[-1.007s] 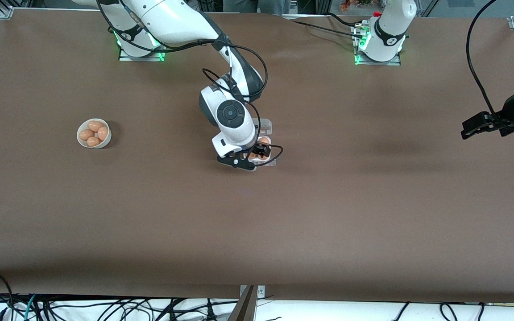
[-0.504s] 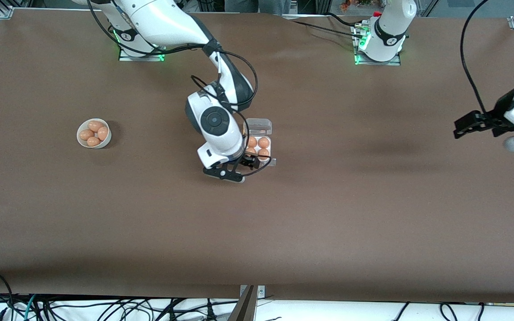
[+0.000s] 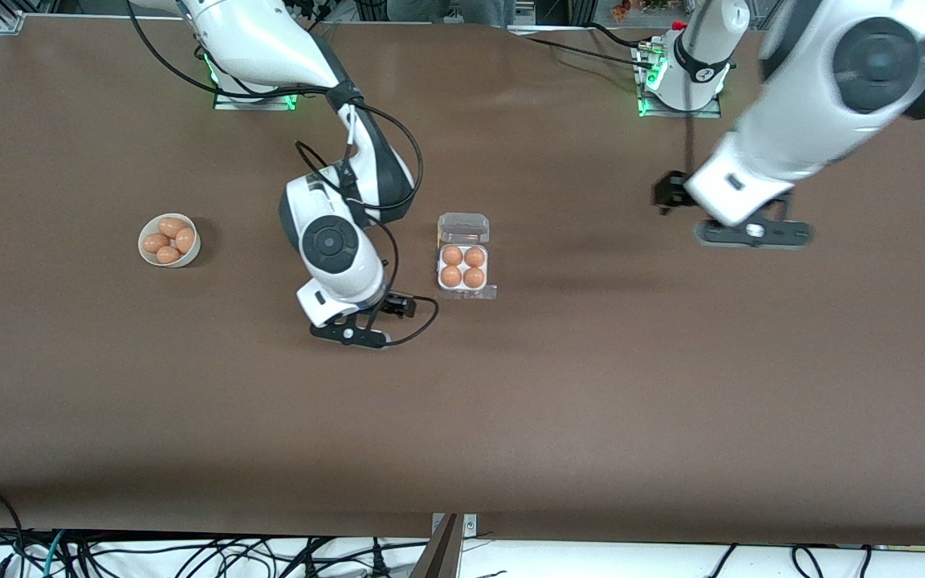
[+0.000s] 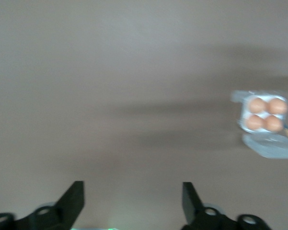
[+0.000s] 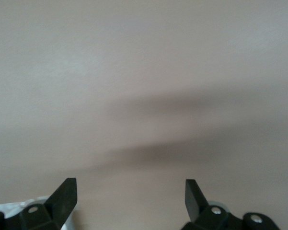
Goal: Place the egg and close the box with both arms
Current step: 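Withdraw the right gripper while the left gripper reaches the box lid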
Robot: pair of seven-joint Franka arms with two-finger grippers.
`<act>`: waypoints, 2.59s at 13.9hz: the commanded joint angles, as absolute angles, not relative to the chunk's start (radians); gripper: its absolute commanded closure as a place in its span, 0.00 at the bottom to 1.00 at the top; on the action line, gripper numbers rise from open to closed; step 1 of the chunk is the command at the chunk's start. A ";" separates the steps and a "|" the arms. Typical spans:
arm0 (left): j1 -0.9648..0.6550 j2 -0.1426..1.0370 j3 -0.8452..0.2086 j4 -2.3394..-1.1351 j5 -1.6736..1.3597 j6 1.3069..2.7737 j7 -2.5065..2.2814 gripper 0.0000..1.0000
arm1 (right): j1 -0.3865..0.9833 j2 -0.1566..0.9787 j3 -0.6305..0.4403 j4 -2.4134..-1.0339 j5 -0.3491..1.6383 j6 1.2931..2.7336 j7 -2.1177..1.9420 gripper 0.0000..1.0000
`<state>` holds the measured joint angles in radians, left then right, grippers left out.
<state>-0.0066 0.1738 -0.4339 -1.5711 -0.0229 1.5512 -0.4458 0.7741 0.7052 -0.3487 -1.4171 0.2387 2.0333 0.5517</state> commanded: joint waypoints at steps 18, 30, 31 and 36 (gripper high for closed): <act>-0.426 0.693 -0.442 -1.387 -0.196 1.597 -0.721 0.99 | 0.141 0.063 0.028 -1.790 -0.001 1.829 0.103 0.00; -0.479 0.761 -0.402 -1.385 -0.184 1.804 -0.790 0.99 | 0.009 -0.023 0.026 -1.675 -0.038 1.634 -0.031 0.00; -0.479 0.764 -0.396 -1.387 -0.183 1.818 -0.792 0.99 | 0.017 -0.020 0.023 -1.675 -0.038 1.634 -0.031 0.00; -0.479 0.769 -0.371 -1.384 -0.184 1.825 -0.790 0.99 | 0.015 0.000 0.023 -1.675 -0.034 1.634 -0.025 0.00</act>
<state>-0.4650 0.7555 -0.3894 -1.4195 -0.1756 1.8298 -0.7798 0.0285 -0.0060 0.0108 -1.6886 -0.0281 1.6506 -0.0182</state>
